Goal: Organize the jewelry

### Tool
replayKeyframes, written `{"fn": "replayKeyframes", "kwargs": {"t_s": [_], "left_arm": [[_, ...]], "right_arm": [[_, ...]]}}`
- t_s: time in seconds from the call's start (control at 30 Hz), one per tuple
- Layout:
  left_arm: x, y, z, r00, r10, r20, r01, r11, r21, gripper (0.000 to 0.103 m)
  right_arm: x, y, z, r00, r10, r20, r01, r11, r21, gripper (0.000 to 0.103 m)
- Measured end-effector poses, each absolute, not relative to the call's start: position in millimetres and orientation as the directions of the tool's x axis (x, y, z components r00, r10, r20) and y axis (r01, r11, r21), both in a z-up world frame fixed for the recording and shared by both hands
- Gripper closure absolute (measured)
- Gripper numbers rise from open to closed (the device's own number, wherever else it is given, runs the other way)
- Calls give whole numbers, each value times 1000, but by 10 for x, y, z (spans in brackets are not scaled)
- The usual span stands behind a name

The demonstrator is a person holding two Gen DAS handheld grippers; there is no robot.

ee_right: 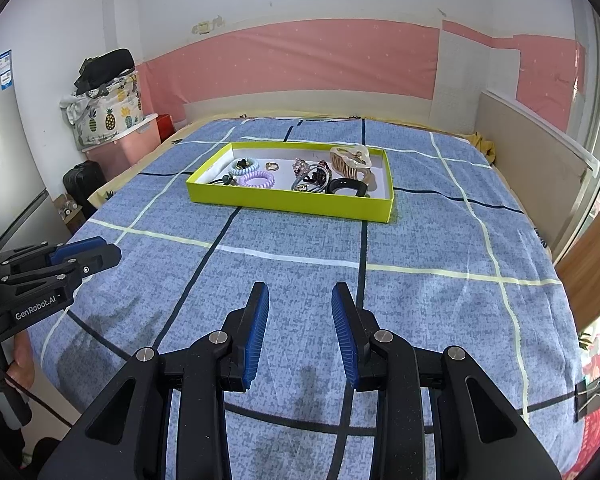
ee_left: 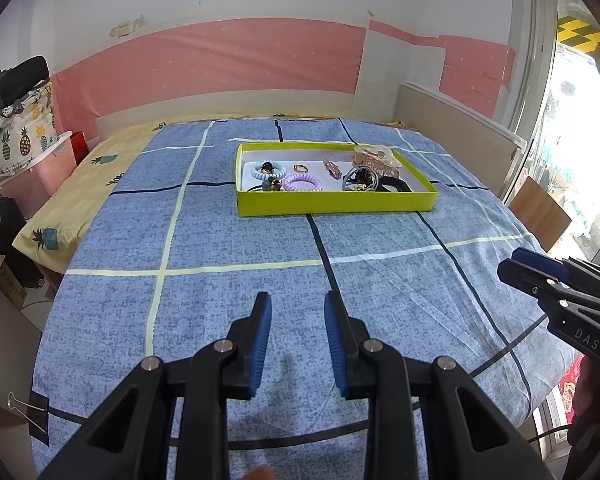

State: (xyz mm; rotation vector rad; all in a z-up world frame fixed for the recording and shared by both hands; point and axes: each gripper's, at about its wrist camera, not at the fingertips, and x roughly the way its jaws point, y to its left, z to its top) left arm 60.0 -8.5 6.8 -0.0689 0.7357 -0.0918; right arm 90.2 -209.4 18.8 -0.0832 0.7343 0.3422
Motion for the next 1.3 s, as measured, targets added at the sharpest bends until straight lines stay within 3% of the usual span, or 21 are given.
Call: {"fn": "replayKeyframes", "kwargs": {"t_s": [1.3], "left_arm": [[574,-165,61,748,-56,-662,37,998,-42,74]], "right_arm": [[879,-2096,191,687,278,-671,-334,941,48,69]]}}
